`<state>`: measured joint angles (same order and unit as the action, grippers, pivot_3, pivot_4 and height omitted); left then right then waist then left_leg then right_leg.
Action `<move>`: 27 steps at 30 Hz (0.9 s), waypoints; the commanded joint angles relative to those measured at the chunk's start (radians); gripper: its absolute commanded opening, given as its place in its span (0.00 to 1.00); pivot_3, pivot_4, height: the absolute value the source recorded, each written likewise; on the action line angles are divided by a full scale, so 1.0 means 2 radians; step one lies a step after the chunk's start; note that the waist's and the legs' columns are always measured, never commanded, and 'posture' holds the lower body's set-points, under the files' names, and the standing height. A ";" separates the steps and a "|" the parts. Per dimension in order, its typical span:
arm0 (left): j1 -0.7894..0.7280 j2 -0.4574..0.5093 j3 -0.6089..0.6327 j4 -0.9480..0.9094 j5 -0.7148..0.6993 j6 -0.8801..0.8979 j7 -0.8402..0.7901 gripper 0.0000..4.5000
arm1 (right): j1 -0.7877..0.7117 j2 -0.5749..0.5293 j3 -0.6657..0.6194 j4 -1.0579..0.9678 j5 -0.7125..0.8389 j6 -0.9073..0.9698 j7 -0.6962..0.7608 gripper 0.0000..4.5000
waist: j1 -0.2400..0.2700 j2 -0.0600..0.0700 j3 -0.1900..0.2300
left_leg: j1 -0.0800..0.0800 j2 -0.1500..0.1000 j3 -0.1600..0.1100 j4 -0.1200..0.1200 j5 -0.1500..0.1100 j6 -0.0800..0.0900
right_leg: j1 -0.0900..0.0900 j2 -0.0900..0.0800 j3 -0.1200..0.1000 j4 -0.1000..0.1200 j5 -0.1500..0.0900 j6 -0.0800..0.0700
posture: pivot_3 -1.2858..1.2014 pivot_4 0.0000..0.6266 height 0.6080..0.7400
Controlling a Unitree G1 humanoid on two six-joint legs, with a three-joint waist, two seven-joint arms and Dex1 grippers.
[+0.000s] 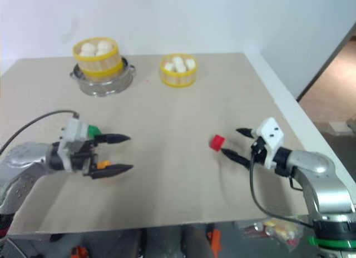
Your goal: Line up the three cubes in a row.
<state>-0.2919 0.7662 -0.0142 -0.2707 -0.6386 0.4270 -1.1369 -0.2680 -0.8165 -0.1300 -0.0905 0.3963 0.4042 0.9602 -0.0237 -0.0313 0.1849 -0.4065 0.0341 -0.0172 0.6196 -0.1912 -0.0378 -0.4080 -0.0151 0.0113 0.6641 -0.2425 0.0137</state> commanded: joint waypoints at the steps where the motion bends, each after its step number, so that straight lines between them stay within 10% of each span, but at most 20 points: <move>1: -0.022 -0.010 -0.017 0.018 0.017 -0.016 -0.022 1.00 | -0.039 -0.005 0.018 0.033 -0.005 0.002 0.025 1.00 | 0.000 0.000 0.000 | 0.000 0.000 0.000 0.000 0.000 0.000 | 0.000 0.000 0.000 0.000 0.000 0.000 | 0.52 0.24 1.00; 15: -0.020 -0.034 -0.030 0.019 0.059 -0.038 -0.030 1.00 | -0.098 0.022 0.074 0.130 -0.039 0.001 0.054 1.00 | 0.000 0.000 0.000 | 0.000 0.000 0.001 0.001 -0.002 0.003 | 0.000 0.000 0.002 0.000 -0.001 0.002 | 0.52 0.24 1.00; 24: -0.004 -0.031 -0.019 0.019 0.068 -0.049 -0.023 1.00 | -0.121 0.044 0.082 0.154 -0.057 0.004 0.044 0.28 | 0.001 0.000 0.000 | 0.000 0.000 0.001 0.002 -0.002 0.003 | 0.000 0.000 0.002 0.001 0.000 0.002 | 0.52 0.24 1.00; 27: -0.002 -0.031 -0.016 0.018 0.069 -0.051 -0.021 1.00 | -0.124 0.042 0.088 0.157 -0.074 -0.024 0.045 0.28 | 0.001 0.000 0.000 | 0.000 0.000 0.001 0.002 -0.002 0.003 | 0.000 0.000 0.002 0.001 0.000 0.002 | 0.52 0.24 1.00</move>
<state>-0.2980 0.6932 -0.0770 -0.2065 -0.5042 0.3450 -1.1839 -0.4987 -0.7251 0.0419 0.2236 0.2676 0.3936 1.0469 -0.0219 -0.0316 0.1850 -0.4074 0.0334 -0.0151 0.6234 -0.1945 -0.0324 -0.4081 -0.0152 0.0161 0.6657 -0.2431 0.0176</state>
